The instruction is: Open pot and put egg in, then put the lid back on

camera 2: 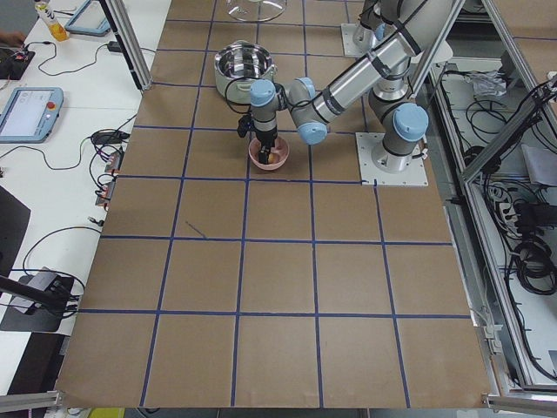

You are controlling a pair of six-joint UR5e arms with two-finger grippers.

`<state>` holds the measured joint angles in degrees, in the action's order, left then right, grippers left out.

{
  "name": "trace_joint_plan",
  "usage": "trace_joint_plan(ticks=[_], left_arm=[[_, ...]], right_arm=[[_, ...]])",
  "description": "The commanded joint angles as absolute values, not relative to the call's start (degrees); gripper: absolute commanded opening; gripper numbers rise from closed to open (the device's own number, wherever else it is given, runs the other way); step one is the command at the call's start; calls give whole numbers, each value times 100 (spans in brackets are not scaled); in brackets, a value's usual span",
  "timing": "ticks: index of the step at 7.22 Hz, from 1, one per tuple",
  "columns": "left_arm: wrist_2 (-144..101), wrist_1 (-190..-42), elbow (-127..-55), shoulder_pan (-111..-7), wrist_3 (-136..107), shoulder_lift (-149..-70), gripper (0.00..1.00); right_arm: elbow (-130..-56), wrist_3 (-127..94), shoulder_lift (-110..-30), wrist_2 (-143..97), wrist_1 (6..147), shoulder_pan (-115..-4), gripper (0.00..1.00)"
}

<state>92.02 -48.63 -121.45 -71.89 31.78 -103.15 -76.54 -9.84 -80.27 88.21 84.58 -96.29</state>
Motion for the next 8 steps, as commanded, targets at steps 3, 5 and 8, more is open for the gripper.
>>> trace_joint_plan(ticks=[3,5,8], left_arm=[[9202,-4756,-12129,-7189,3199,-10415,93],[9211,-4755,-12129,-7189,3199,-10529,86],[9202,-4746,-12112,-7189,3199,-10529,58]], right_arm=[[-7743,-387,-8253,9009,8244,-8842,18],[-7839,-404,-8331,9017,8253,-8850,19],[-7866,-387,-8358,9018,8262,-8859,19]])
